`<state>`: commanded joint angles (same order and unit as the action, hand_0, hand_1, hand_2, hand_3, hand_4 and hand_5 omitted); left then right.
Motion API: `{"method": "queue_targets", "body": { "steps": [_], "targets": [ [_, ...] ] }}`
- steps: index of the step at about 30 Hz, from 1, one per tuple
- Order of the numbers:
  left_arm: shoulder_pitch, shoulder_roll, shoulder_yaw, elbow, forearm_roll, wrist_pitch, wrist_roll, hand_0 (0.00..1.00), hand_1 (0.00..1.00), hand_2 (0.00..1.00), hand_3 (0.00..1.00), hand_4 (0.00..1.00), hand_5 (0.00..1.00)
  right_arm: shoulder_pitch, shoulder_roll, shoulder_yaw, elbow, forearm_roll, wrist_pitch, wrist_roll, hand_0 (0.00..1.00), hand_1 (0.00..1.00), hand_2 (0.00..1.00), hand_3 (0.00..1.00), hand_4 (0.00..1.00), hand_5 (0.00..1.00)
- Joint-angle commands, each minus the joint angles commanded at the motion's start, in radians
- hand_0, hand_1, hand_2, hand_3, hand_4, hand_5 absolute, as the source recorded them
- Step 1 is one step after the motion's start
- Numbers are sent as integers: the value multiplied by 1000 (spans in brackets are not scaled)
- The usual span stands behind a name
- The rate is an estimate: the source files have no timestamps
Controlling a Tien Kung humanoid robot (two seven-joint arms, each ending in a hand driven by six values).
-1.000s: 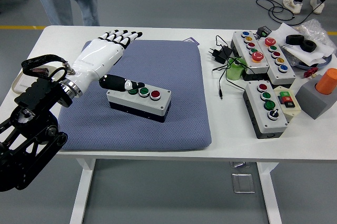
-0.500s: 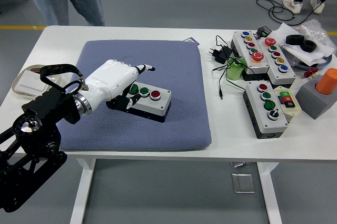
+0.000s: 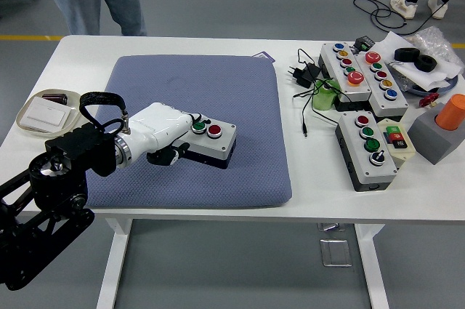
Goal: Pick up the button,place it on the desk,press the button,press the button
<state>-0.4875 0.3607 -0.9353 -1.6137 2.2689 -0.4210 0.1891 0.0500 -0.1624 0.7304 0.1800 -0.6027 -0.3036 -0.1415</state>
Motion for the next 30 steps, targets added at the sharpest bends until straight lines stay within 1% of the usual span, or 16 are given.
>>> {"method": "queue_targets", "body": {
  "steps": [5,8,11,18,25,30],
  "targets": [
    [-5,-7,2,38,0,-14,6,128,72,94,901,472,2,3,0,1,0,-1,0,0,630,466,528,584,271,6],
    [-3,-13,-8,51,0,-3,13,132,69,90,905,470,2,4,0,1,0,-2,1,-1,631,466,528,584,272,6],
    [-8,-14,-14,52,0,3,16,132,69,90,905,470,2,4,1,1,0,-3,1,-2,631,466,528,584,272,6],
    [-18,-11,-25,45,0,1,15,134,68,88,906,468,2,6,1,-1,0,-1,1,-1,631,466,528,584,271,7],
    [-27,-10,-7,65,0,-9,11,135,67,88,906,468,2,5,1,1,0,-2,0,-2,631,466,528,584,271,6],
    [-40,-9,20,96,0,-23,10,135,67,88,907,463,2,6,1,3,0,-5,0,-3,630,466,528,584,271,7]
  ]
}}
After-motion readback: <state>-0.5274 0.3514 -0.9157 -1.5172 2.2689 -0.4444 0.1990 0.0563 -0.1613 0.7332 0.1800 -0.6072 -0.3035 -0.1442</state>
